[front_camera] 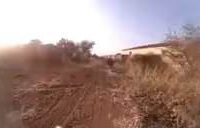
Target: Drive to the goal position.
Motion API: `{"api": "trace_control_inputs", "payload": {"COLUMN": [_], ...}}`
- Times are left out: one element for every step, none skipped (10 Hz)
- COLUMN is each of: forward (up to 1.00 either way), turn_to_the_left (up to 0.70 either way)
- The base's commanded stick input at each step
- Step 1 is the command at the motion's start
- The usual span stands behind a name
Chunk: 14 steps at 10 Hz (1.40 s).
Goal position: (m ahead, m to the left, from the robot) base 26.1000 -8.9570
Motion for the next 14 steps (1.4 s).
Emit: {"api": "trace_control_inputs", "payload": {"forward": [0.7,0.7,0.7,0.7,0.7,0.7,0.7,0.7,0.7,0.7,0.7,0.7,0.7,0.7], "turn_to_the_left": [0.03,0.0,0.0,0.0,0.0,0.0,0.0,0.0,0.0,0.0,0.0,-0.11,-0.26,-0.35]}}
